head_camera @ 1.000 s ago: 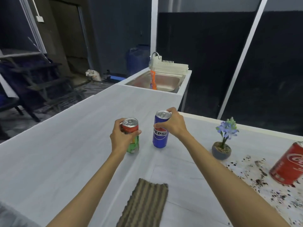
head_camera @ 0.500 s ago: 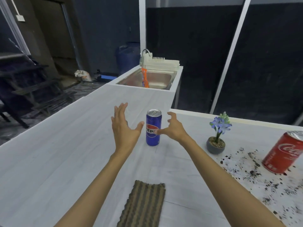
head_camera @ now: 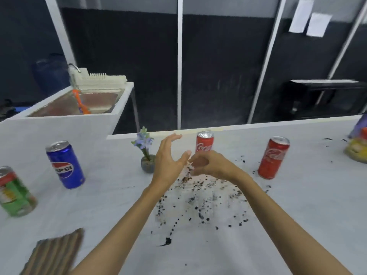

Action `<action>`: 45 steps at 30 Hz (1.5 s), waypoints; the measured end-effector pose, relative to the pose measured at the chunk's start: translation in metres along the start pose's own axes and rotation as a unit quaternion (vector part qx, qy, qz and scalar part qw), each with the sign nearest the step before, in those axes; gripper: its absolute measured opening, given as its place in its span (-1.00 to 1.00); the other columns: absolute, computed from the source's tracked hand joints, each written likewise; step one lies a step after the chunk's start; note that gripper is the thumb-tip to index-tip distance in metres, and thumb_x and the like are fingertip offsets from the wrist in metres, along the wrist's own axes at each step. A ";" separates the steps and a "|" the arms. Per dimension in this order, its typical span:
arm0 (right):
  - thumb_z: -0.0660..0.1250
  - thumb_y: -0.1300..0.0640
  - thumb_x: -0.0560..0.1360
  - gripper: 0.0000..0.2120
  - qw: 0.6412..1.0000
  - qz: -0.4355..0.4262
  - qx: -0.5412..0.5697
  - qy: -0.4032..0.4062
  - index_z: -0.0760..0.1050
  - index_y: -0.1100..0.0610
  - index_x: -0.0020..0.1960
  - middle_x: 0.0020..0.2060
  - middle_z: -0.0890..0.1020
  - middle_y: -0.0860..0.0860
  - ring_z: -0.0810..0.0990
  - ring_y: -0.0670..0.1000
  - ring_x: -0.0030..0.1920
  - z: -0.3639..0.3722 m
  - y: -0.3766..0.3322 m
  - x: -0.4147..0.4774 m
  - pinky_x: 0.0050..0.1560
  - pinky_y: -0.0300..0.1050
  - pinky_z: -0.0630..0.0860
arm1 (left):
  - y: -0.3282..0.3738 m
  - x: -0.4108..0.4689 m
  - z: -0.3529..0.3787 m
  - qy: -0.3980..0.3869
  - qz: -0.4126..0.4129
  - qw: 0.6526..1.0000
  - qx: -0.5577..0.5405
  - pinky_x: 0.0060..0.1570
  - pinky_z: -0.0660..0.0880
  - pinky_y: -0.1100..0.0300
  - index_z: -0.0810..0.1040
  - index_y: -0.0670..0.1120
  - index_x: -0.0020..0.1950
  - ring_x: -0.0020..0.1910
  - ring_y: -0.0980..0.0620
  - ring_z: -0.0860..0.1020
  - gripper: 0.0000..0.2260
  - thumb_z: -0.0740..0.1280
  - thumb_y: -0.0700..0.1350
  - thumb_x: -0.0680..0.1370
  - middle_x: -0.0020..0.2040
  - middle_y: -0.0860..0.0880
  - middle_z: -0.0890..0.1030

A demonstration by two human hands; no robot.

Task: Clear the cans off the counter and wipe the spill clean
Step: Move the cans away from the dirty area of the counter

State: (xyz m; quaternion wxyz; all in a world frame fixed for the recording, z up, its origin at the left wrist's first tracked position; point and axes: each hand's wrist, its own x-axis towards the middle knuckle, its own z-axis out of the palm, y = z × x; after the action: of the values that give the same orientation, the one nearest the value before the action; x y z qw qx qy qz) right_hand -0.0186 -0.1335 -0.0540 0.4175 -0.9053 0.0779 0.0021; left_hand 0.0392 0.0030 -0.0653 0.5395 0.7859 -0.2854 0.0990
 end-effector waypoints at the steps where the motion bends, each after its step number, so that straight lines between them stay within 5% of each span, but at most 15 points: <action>1: 0.47 0.14 0.38 -0.69 0.999 0.005 -0.007 0.034 0.53 0.12 0.10 0.06 0.63 0.03 0.59 -0.02 0.02 -0.017 0.014 -0.009 -0.11 -0.30 0.46 | 0.005 0.002 0.019 -0.010 -0.004 1.000 0.002 0.22 0.23 0.39 0.39 -0.05 0.30 0.34 0.03 0.35 -0.57 0.39 -0.09 0.46 0.35 -0.01 0.40; 5: 0.43 0.15 0.41 -0.76 0.973 -0.004 -0.031 0.231 0.55 0.13 0.06 0.08 0.59 0.03 0.51 -0.07 0.04 -0.077 0.062 -0.037 0.09 -0.23 0.44 | 0.018 0.012 0.081 -0.028 -0.034 0.999 -0.003 0.19 0.25 0.26 0.28 -0.04 0.38 0.35 0.07 0.27 -0.46 0.40 -0.06 0.45 0.42 -0.05 0.26; 8: 0.41 0.11 0.42 -0.69 0.930 -0.008 -0.059 0.362 0.48 0.10 0.15 0.18 0.46 0.03 0.39 -0.08 0.15 -0.107 0.086 -0.049 0.25 -0.39 0.28 | 0.016 0.024 0.112 -0.011 -0.066 0.998 0.018 0.35 0.29 0.01 0.22 -0.01 0.42 0.45 -0.07 0.19 -0.37 0.42 -0.02 0.43 0.50 -0.08 0.11; 11: 0.47 0.01 0.36 -0.41 0.905 0.046 -0.085 0.415 0.33 0.07 0.31 0.32 0.35 0.08 0.37 0.08 0.28 -0.125 0.110 -0.049 0.29 -0.04 0.36 | 0.010 0.035 0.129 0.002 -0.097 0.995 0.037 0.39 0.23 -0.13 0.12 0.02 0.47 0.49 -0.12 0.11 -0.26 0.44 0.01 0.40 0.53 -0.08 0.01; 16: 0.56 0.07 0.27 -0.01 0.923 0.101 0.123 0.351 -0.01 0.05 0.48 0.42 0.27 0.13 0.36 0.17 0.36 -0.129 0.150 -0.040 0.34 0.20 0.36 | 0.002 0.047 0.143 0.015 -0.125 0.992 0.004 0.32 0.30 -0.06 0.07 -0.01 0.49 0.43 -0.12 0.24 -0.21 0.46 -0.10 0.40 0.48 -0.12 0.18; 23: 0.51 0.09 0.32 -0.36 0.908 0.125 0.130 0.379 0.29 0.15 0.29 0.15 0.55 0.13 0.56 0.14 0.11 -0.125 0.178 -0.033 0.13 0.07 0.51 | -0.001 0.053 0.146 0.076 -0.123 0.989 -0.012 0.15 0.33 0.13 0.29 -0.04 0.36 0.31 -0.10 0.39 -0.42 0.44 -0.21 0.40 0.34 -0.12 0.41; 31: 0.52 0.13 0.29 -0.40 0.913 0.075 0.134 0.379 0.35 0.14 0.25 0.08 0.57 0.07 0.53 0.05 0.02 -0.119 0.140 -0.027 0.09 -0.01 0.49 | 0.012 0.040 0.115 0.086 -0.089 0.992 -0.025 0.10 0.37 0.20 0.32 -0.02 0.32 0.23 0.02 0.41 -0.43 0.46 -0.22 0.38 0.31 -0.07 0.44; 36: 0.54 0.13 0.27 -0.39 0.935 -0.007 0.149 0.323 0.37 0.14 0.25 0.07 0.56 0.03 0.51 -0.01 0.01 -0.101 0.074 -0.010 0.13 -0.03 0.50 | 0.028 0.025 0.059 0.089 -0.056 0.994 0.002 -0.03 0.38 0.35 0.31 0.02 0.32 0.11 0.10 0.41 -0.43 0.47 -0.14 0.38 0.20 0.05 0.44; 42: 0.56 0.10 0.25 -0.49 0.967 -0.078 0.152 0.189 0.39 0.05 0.10 -0.07 0.54 -0.07 0.53 -0.12 -0.12 -0.029 -0.002 0.012 -0.10 -0.27 0.43 | 0.016 -0.008 -0.033 0.111 -0.097 0.988 0.051 0.10 0.42 0.16 0.31 0.05 0.32 0.23 -0.01 0.44 -0.40 0.49 -0.09 0.36 0.32 -0.04 0.46; 45: 0.56 0.11 0.24 -0.45 0.975 -0.090 0.154 0.130 0.43 0.12 0.15 -0.03 0.58 -0.02 0.56 -0.05 -0.07 0.020 -0.033 0.024 -0.05 -0.19 0.47 | 0.002 -0.033 -0.084 0.141 -0.120 0.980 0.070 0.08 0.43 0.19 0.34 0.04 0.30 0.17 0.02 0.48 -0.41 0.50 -0.09 0.34 0.26 -0.02 0.51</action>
State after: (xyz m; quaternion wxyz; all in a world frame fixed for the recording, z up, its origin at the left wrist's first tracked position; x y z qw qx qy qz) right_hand 0.0114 -0.1006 -0.0436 0.5367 -0.8261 0.0493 -0.1647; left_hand 0.0242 0.0896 -0.0451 0.5257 0.8286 -0.1021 0.1631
